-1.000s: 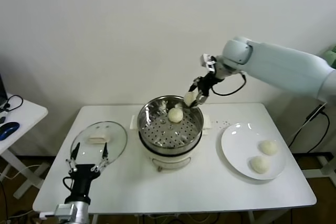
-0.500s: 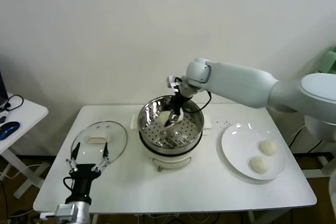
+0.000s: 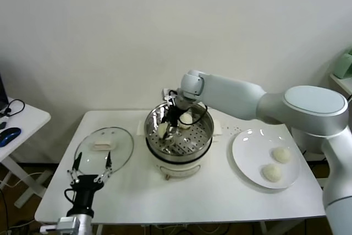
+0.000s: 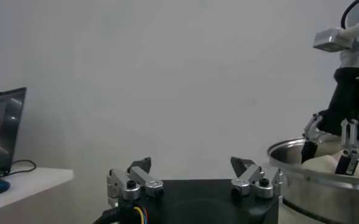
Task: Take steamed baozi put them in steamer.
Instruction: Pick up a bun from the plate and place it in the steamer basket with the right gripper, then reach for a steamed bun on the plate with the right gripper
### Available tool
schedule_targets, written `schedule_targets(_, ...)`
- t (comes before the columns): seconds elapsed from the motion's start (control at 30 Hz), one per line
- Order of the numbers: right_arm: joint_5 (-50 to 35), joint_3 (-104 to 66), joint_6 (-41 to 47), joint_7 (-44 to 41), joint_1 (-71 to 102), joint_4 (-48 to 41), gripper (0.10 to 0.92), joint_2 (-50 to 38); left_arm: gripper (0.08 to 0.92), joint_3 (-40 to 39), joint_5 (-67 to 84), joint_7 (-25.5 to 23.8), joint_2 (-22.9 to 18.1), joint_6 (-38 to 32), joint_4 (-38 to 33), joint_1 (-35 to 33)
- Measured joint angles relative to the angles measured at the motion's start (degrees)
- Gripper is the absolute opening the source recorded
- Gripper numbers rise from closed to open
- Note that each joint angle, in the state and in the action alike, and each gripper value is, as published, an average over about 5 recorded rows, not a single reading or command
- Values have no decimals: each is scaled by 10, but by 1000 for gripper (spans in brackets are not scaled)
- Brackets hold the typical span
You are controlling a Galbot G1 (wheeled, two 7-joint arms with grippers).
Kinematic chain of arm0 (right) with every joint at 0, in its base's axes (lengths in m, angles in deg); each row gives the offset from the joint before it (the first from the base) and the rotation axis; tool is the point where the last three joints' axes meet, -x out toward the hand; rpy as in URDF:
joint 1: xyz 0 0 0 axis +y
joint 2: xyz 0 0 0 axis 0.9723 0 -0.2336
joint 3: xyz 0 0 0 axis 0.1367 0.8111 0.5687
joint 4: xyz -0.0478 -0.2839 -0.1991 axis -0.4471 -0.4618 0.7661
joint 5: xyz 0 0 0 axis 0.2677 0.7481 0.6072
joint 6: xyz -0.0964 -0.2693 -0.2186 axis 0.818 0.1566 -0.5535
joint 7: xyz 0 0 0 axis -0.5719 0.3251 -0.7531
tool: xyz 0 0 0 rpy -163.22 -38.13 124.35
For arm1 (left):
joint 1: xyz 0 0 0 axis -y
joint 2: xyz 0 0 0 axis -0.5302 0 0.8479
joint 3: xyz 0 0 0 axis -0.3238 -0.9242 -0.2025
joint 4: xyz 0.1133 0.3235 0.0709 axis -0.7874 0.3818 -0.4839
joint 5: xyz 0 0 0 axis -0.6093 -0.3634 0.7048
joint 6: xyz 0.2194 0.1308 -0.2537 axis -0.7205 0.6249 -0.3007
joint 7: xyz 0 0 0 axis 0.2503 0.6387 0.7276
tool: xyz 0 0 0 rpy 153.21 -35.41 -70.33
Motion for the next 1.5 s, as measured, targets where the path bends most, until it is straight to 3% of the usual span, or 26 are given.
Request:
schedule_targets(0.23,13,-2,-2,0,8,-8,709,7,823,1,2,1,-3,-4,2,-7)
schedule_targets(0.47,21,-5,-3,1,9,-7,813,7,823,3,3,1,-3,-5,2,-9)
schedule_targets(0.83,10,5,-7,-12,-25,33,823,-25,823,1,3,2,-3,-4,2,-7)
schedule_targets(1.13,14,38,-30,-37,-113,115,823,-121,823,-3,3,2,2,5,3,3)
schedule_targets(1.5,133,50,-86,-67,-155,224,823,-307,823,-2,3,4,11,11,10,16)
